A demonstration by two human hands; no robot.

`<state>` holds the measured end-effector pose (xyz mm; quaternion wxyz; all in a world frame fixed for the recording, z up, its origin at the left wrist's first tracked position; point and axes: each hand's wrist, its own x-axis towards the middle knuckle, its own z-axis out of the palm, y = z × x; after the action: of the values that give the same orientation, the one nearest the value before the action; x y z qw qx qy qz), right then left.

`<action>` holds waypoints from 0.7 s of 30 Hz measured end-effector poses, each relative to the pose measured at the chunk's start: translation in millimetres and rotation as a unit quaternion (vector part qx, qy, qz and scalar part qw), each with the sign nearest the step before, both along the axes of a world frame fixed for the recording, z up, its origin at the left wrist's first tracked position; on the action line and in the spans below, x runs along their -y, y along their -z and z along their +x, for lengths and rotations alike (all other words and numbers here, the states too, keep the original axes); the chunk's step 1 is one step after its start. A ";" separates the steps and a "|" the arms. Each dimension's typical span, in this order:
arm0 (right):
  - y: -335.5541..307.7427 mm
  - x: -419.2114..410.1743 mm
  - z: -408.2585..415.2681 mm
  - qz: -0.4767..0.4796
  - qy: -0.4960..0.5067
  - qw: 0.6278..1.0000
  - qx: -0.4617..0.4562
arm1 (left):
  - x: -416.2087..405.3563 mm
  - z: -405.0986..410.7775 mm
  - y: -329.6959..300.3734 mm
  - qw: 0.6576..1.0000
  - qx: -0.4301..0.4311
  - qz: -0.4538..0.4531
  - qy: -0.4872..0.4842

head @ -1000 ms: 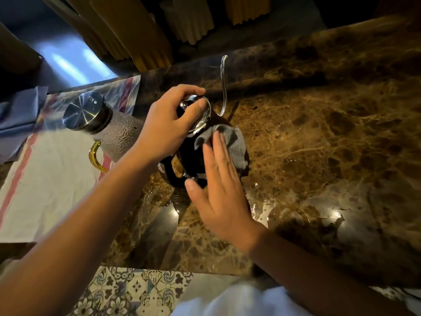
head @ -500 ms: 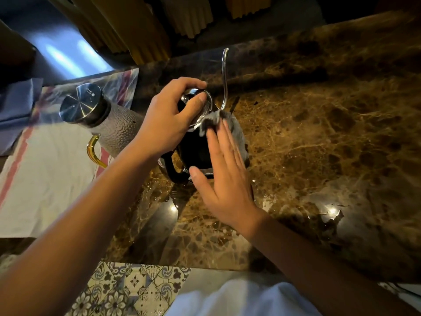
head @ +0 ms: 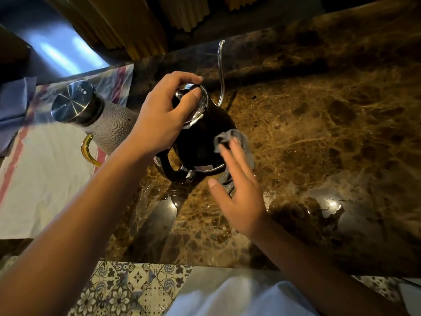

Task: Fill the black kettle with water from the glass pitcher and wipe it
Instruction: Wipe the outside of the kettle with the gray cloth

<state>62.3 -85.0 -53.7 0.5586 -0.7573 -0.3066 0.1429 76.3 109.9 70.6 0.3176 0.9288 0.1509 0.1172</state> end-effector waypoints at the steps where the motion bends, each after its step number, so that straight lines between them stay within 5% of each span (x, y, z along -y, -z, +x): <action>1: -4.7 -5.3 -3.6 0.019 -0.014 0.999 0.032 | -0.2 0.0 -0.1 1.000 0.001 0.002 0.003; 6: -25.3 -24.1 -1.9 0.080 -0.036 0.995 0.053 | -1.0 0.4 0.1 1.000 0.006 0.012 0.012; 16: -8.2 -2.7 46.2 -0.037 -0.027 0.973 -0.227 | -0.9 2.0 -0.4 1.000 0.002 -0.005 0.016; 21: -25.5 -4.9 14.2 -0.008 -0.045 0.996 -0.075 | -2.1 4.0 -2.5 0.999 -0.007 -0.012 0.038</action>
<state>76.5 -80.0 -28.1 0.5667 -0.7344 -0.2969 0.2267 80.2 112.0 73.1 0.3320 0.9308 0.1188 0.0965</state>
